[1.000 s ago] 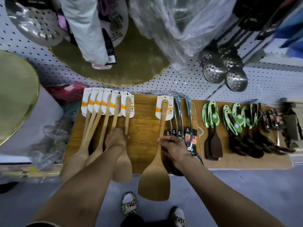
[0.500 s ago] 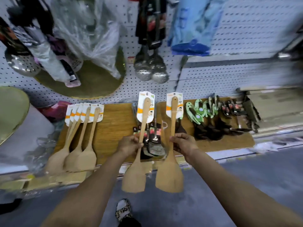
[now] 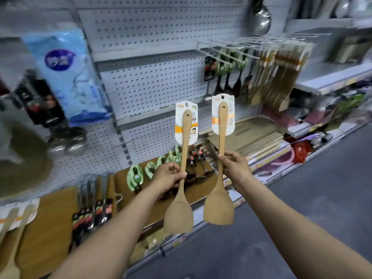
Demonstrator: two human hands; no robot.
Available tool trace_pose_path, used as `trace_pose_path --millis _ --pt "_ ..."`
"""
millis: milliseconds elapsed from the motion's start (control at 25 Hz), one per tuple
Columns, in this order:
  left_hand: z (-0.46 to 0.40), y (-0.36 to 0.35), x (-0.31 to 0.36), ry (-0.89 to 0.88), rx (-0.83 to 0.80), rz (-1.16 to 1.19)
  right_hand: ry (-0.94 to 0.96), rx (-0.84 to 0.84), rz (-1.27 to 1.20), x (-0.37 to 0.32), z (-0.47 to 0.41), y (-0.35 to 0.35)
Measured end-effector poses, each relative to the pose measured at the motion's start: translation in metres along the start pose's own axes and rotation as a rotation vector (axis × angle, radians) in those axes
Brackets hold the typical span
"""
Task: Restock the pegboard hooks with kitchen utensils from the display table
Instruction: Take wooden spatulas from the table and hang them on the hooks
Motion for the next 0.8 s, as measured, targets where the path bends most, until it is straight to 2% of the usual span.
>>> trace_pose_path --millis 280,520,800 --pt "-0.074 -0.166 0.089 -0.166 -0.038 0.011 0.151 0.111 -0.081 -0.091 -0.148 0.084" --pt "-0.128 -0.316 0.158 -0.149 -0.075 0.097 0.181 0.139 0.0 -0.16 -0.288 0.148" --pt "-0.16 -0.438 0.236 -0.158 -0.037 0.085 0.171 0.097 -0.056 -0.212 -0.435 0.215"
Point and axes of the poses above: each hand's wrist, its own z-axis away from the middle knuckle, its own y-axis out of the back of the hand, x = y × z, the point moved 1 cm from there along -z, towards the middle knuckle, and after that the axes turned 15 degrees about x, right-handed, at the moved point
